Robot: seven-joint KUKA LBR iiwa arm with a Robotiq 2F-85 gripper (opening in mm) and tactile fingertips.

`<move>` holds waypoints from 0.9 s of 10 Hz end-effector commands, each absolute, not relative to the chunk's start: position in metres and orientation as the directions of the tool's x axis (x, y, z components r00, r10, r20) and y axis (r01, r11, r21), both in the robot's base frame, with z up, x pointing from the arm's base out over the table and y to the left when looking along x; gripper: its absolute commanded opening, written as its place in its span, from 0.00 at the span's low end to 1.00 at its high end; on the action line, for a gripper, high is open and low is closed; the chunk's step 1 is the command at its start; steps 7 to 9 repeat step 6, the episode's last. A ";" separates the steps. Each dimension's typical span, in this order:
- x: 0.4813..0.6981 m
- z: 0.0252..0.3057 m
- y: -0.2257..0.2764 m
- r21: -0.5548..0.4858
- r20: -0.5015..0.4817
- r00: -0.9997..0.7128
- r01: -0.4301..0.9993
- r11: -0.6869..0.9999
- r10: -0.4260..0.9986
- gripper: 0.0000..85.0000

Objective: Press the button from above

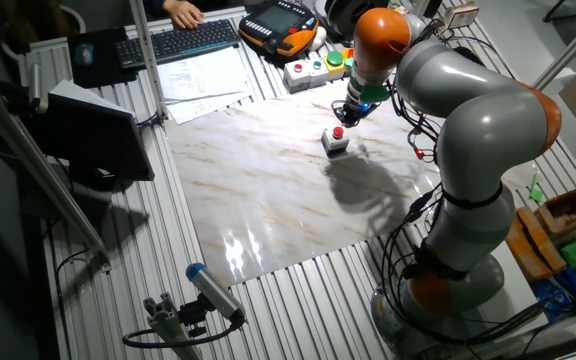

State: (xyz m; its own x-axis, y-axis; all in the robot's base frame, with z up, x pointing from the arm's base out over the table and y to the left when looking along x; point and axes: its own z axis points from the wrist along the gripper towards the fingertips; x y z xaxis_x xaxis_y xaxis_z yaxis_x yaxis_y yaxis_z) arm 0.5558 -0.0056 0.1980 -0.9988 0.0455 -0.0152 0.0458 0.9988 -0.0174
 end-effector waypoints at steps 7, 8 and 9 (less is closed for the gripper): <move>0.557 0.200 -0.007 -0.015 -0.005 -1.000 0.027 1.000 0.027 0.01; 0.557 0.200 -0.007 -0.015 -0.005 -1.000 0.027 1.000 0.027 0.01; 0.557 0.200 -0.007 -0.015 -0.005 -1.000 0.027 1.000 0.027 0.01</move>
